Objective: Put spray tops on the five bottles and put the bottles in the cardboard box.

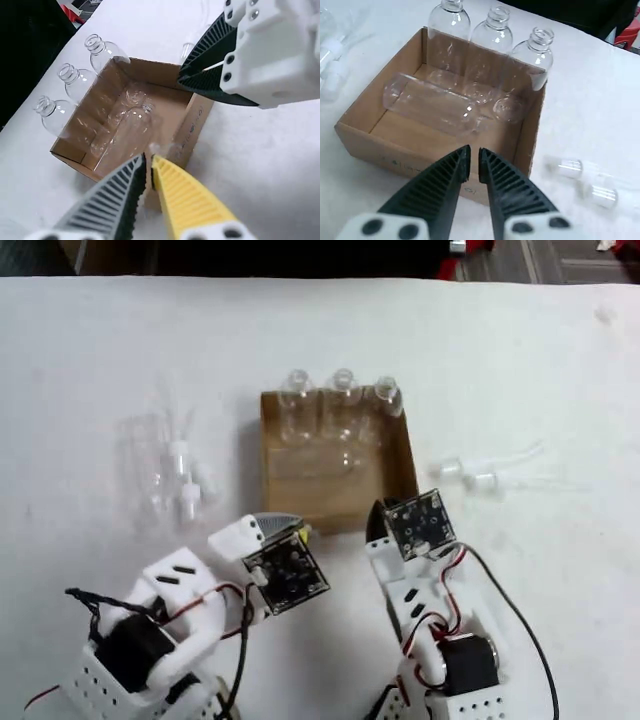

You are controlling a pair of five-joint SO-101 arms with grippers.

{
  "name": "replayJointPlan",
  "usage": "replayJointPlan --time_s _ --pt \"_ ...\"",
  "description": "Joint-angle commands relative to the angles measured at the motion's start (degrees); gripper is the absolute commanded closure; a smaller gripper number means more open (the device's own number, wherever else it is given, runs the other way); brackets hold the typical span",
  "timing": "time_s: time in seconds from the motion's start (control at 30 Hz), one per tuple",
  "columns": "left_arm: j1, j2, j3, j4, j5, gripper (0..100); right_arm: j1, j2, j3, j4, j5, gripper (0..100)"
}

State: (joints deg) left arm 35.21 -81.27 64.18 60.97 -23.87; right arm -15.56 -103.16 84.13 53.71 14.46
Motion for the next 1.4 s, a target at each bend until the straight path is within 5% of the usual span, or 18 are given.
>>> replayJointPlan --time_s 0.0,0.17,0.43,0.8,1.37 --pt "0.31 -0.84 -3.25 0.26 0.7 98 2.24 -0.13 -0.53 -1.36 0.0 98.1" --pt "0.48 3.47 -5.89 1.67 -2.46 93 4.0 -0.13 -0.53 -1.36 -0.09 98.1" --pt "0.66 36.26 -31.74 6.68 -4.4 92 15.08 0.04 0.26 -5.85 -8.88 98.1" --pt "0.22 76.09 -62.86 16.26 -20.84 92 27.3 0.13 5.1 -17.19 -13.71 98.1" --pt "-4.44 118.55 -105.05 28.57 -29.1 92 28.44 0.13 8.18 -21.85 -13.27 98.1"
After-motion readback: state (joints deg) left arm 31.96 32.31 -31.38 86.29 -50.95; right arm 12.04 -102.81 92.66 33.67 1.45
